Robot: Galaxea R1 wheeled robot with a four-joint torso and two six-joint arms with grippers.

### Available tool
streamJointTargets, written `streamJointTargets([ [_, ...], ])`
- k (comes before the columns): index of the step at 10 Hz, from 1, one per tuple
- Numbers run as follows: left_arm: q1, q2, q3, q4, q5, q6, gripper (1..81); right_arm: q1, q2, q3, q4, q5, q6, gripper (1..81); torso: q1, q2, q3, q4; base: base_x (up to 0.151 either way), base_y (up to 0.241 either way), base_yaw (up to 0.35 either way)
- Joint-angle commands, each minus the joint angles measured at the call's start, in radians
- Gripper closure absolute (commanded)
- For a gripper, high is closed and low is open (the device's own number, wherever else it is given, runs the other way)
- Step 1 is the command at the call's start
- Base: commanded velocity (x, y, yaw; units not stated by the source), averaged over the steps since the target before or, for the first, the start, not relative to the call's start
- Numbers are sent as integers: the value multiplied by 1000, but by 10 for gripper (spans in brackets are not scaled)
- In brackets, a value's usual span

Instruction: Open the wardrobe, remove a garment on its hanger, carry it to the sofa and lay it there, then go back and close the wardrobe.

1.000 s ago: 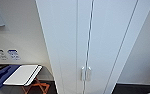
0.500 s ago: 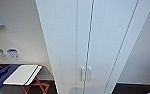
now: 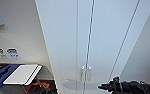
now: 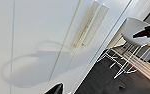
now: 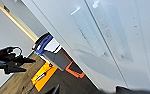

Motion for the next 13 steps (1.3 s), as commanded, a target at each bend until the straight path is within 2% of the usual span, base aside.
streamJointTargets([
  [1, -199, 65, -53, -49, 77, -15, 10, 225, 24, -41, 14, -35, 77, 10, 0, 0, 0, 0, 0, 0, 0],
  [4, -259, 179, -153, -49, 105, -49, 10, 250, 115, -157, 2, -40, 80, 10, 1, 1, -1, 0, 0, 0, 0],
  [8, -297, 315, -303, -49, 134, -55, 10, 291, 225, -304, -6, -41, 80, 10, 2, 2, -2, 0, 0, 0, 0],
  [13, -311, 406, -394, -49, 142, -57, 10, 302, 342, -419, -25, -41, 80, 10, 3, 3, -2, 0, 0, 0, 0],
])
